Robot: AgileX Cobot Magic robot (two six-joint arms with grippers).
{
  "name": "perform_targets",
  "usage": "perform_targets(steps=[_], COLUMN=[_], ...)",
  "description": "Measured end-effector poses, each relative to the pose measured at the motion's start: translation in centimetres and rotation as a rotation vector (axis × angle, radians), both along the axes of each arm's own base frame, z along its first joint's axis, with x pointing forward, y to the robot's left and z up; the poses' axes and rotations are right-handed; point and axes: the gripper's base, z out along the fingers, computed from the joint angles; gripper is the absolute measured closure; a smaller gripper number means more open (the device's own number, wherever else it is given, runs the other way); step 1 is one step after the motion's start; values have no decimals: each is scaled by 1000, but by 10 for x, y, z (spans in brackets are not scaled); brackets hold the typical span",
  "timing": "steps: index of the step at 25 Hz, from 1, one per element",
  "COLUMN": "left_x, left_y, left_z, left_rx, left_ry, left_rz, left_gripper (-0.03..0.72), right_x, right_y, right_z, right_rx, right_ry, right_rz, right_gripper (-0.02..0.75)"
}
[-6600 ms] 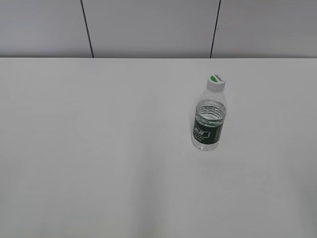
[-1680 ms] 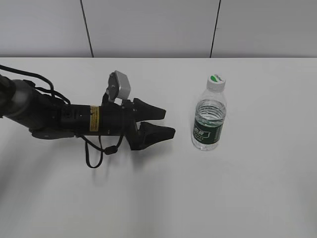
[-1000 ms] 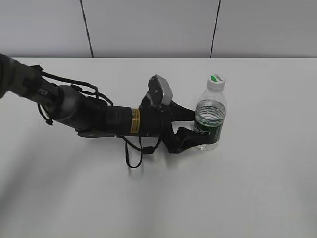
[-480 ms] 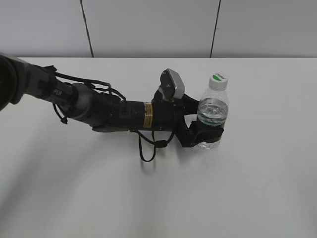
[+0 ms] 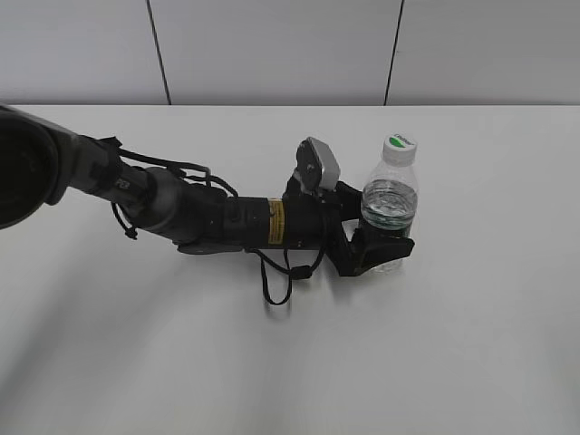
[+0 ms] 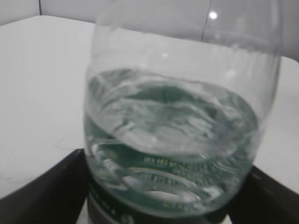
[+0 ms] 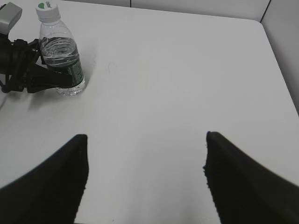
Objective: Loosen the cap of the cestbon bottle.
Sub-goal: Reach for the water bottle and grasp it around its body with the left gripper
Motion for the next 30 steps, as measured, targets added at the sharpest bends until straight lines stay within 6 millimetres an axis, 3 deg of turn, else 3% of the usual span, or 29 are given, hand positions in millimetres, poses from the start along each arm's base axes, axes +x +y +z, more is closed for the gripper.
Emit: perform_targets(steps=[7,12,30], left_x=[-3,-4,-6], left_y=[-5,-7,-7], left_z=[-1,-5,-6], left_rx=[-18,-23,-11], left_ry=[9,17,-5], left_rz=[5,17,-10], left_gripper=[49,114,176], right_x=[0,0,0], right_y=[0,0,0], right_z=[0,0,0], right_rx=[0,0,0], right_ry=[0,0,0], right_rz=[0,0,0], right_gripper=[148,148,148])
